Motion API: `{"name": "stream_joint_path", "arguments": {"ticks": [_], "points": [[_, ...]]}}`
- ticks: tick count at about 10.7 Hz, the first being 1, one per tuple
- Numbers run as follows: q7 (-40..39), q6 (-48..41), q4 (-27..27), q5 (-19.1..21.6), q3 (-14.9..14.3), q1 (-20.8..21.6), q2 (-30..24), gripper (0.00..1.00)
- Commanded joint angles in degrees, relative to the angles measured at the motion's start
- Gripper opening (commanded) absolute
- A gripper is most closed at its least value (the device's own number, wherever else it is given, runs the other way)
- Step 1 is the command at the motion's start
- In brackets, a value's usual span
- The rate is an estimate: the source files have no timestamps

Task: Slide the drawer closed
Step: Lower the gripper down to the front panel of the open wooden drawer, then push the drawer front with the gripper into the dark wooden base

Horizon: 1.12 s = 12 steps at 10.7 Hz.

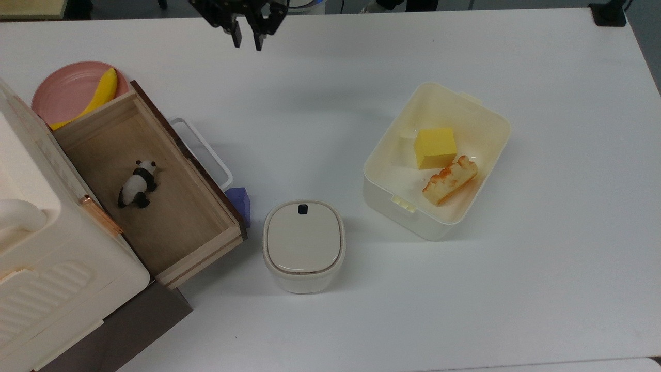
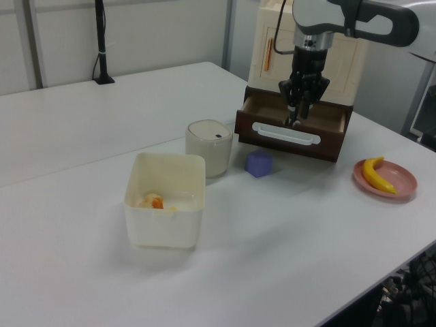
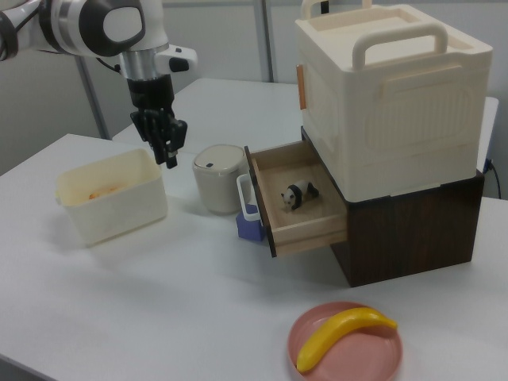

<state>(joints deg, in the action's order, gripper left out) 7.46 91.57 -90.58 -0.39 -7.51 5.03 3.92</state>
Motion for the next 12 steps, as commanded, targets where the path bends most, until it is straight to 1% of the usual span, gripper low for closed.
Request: {"name": "stream_joint_path", "arguments": {"ticks": [1, 2, 3, 4, 5, 6, 7, 9, 10, 11, 12], "points": [[18.7, 1.4, -4.3, -0.4, 1.5, 0.8, -0.2, 0.33], [26.7, 4.6, -6.5, -0.7, 1.7, 0.8, -0.1, 0.33], [33.2, 8.8, -9.6, -1.4, 1.7, 0.8, 0.0, 0.33], [36.0, 14.0, -11.9, -2.6, 1.7, 0.5, 0.4, 0.33], [38.4, 17.6, -12.5, -2.7, 1.5, 0.0, 1.6, 0.33], [40.1, 21.2, -12.4, -2.9, 1.1, -0.4, 3.9, 0.27], [41.0, 24.2, -12.3, -3.5, 0.7, -1.0, 5.1, 0.17], [42.2, 30.1, -12.0, -4.3, -1.2, -1.4, 7.7, 0.0], [42.3, 33.9, -11.7, -4.3, -1.6, -2.4, 9.1, 0.0], [42.5, 35.7, -10.1, -4.4, -2.2, -3.2, 11.0, 0.0], [42.6, 36.8, -8.5, -5.6, -2.5, -3.5, 13.2, 0.0]]}}
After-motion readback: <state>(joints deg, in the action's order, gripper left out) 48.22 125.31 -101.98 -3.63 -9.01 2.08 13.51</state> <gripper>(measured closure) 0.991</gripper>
